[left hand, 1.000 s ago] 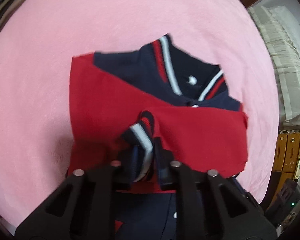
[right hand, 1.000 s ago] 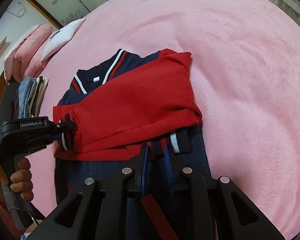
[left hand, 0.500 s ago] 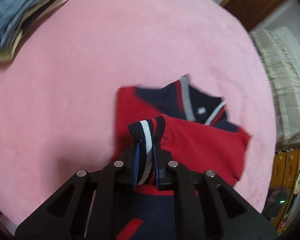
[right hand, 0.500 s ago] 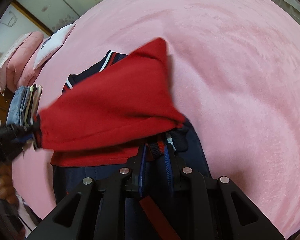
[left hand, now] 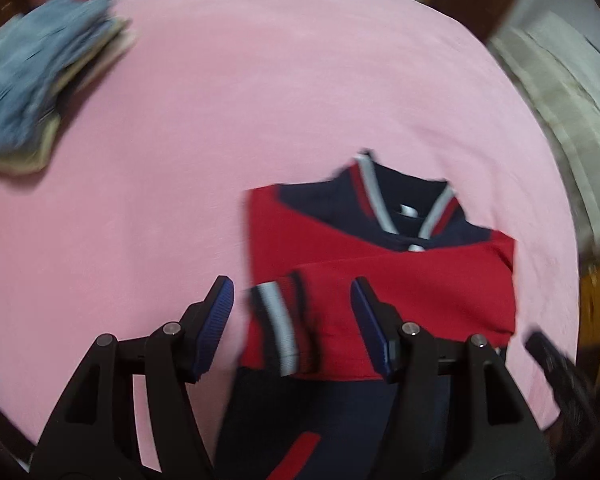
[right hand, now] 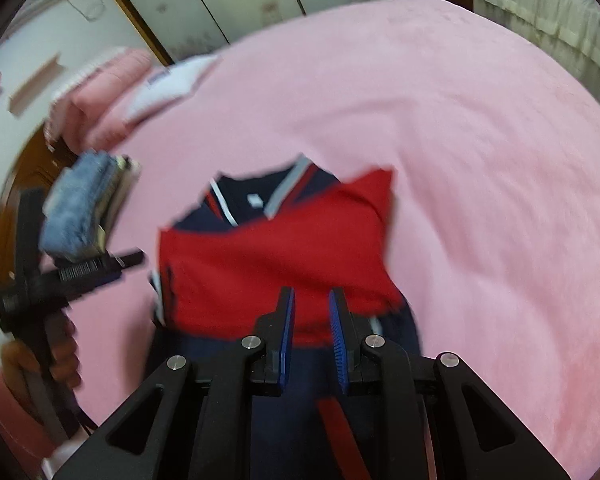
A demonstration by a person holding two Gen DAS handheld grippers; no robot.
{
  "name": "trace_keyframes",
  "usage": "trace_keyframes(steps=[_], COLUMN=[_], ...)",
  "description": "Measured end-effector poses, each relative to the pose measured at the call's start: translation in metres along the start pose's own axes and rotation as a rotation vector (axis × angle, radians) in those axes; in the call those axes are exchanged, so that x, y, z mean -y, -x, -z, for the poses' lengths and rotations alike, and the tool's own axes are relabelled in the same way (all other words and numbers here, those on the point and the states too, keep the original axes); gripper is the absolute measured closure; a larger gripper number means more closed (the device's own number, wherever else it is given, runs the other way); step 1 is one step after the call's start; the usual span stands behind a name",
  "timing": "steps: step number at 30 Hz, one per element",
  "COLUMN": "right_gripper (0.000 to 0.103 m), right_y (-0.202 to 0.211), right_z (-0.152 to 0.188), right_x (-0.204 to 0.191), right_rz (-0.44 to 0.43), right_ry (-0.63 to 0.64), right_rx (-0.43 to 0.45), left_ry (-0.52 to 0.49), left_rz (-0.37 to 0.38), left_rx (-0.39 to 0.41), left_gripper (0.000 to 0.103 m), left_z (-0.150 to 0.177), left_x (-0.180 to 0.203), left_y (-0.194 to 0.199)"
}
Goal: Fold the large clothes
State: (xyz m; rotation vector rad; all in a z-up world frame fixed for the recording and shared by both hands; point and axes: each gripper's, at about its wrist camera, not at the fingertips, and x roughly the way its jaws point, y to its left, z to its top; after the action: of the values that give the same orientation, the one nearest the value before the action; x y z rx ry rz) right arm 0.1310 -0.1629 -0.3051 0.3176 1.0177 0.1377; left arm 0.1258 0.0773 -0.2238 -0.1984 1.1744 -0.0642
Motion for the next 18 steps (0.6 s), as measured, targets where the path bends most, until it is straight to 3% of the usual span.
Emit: trace_keyframes(steps=[2, 4, 5, 6, 8, 10, 13, 15, 18], right_gripper=[0.085, 0.085, 0.089, 0.09, 0.103, 0.103, 0.103, 0.103, 0.103], right_y=[-0.024, -0.067, -0.076, -0.085, -0.089, -0.097, -0.106, -0.105, -0.085], right_z=[-0.012, -0.021, -0.024, -0.029, -0.04, -0.051, -0.066, -0.077, -0.084], right_x=[0.003, 0.011, 0.013, 0.019, 0.033, 0.048, 0.074, 0.077, 0.068], right_rz=[0.007, 0.076, 0.092, 0.106, 0.109, 0.205, 0.167, 0.186, 0.25], right_ry=[-0.026, -0.057, -0.059, -0.062, -0.065, -0.072, -0.16, -0.134, -0.123], right_rx=[-0.039, -0.183, -0.201, -0.182, -0.128, -0.099, -0.086, -0.073, 0.019], left_ry=[-0.043, -0.068, -0.073, -0.068, -0.041, 0.01, 0.033, 0.049, 0.044], left_rz=[-0.045, -0.115, -0.151, -0.17, -0.176, -0.134, -0.111, -0.106, -0.109], left_rx=[-0.035, -0.121, -0.166, -0.177, -0.194, -0.2, -0.2, -0.199, -0.157], left_gripper=[0.045, 0.045, 0.045, 0.045, 0.045, 0.044, 0.044, 0.044, 0.044], left_z=[-0.003, -0.007, -0.005, -0.007, -0.006, -0.005, -0.005, -0.006, -0.01], left_x=[0.02, 0.034, 0.034, 0.037, 0.031, 0.022, 0.016, 0.013, 0.015], left_y=[-0.023, -0.054, -0.068, -0.078, -0.086, -0.091, -0.092, -0.09, -0.078])
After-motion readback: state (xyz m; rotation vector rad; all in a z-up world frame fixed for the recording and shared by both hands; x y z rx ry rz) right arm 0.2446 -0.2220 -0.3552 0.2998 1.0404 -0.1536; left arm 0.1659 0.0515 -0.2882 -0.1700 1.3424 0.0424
